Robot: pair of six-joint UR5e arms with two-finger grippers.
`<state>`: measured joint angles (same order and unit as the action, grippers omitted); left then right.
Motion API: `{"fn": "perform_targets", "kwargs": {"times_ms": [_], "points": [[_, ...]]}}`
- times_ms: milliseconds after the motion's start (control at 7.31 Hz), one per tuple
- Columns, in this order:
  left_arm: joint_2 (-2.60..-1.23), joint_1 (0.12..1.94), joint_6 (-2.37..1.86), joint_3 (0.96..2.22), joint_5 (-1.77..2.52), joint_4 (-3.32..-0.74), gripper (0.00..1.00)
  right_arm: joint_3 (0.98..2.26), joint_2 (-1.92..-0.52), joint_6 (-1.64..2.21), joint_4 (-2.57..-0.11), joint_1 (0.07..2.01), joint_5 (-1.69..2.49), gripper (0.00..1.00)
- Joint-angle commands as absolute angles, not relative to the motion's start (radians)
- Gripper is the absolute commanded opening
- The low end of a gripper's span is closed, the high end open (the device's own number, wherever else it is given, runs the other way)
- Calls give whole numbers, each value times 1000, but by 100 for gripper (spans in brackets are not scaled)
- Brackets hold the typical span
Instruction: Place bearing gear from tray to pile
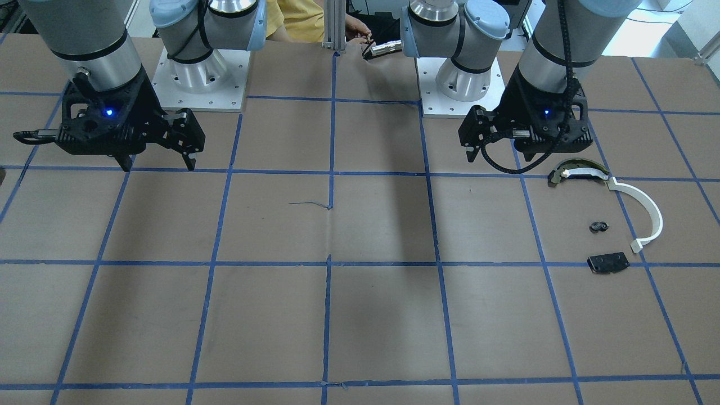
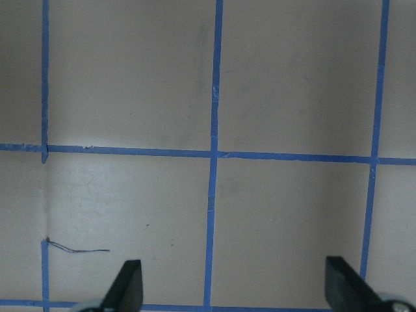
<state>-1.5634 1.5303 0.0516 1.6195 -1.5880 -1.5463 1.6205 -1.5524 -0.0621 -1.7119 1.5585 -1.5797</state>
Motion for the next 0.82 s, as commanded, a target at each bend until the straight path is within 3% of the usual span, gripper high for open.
{"fn": "perform_targets", "kwargs": {"times_ms": [0,684], "points": [[-1543,1493,104,1647,-1580,-1537,100,1618,-1552,-52,-1715,1559,-1580,100],[-1528,1480,63,1672,-1574,-1539,100,1614,-1555,-51,-1718,1562,-1577,100]]}}
